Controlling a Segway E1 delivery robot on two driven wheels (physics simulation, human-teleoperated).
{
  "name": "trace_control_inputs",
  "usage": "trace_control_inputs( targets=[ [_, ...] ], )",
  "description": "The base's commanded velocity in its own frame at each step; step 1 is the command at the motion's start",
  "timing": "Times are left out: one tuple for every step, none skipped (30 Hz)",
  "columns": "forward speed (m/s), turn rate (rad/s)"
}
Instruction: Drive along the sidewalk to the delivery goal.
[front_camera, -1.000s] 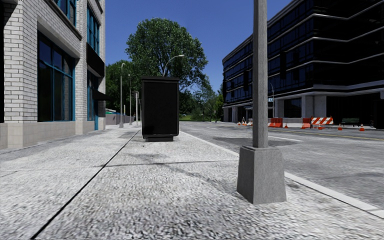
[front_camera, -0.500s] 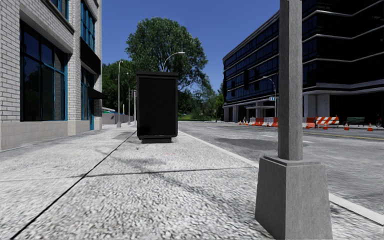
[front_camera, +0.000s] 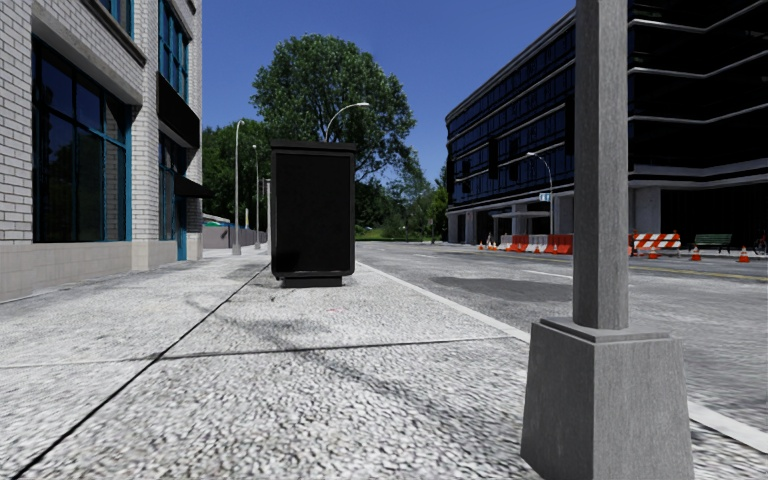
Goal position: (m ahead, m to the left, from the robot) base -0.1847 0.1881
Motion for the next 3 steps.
trace_control_inputs(
  targets=[
    [0.0,0.0],
    [0.0,0.0],
    [0.0,0.0]
  ],
)
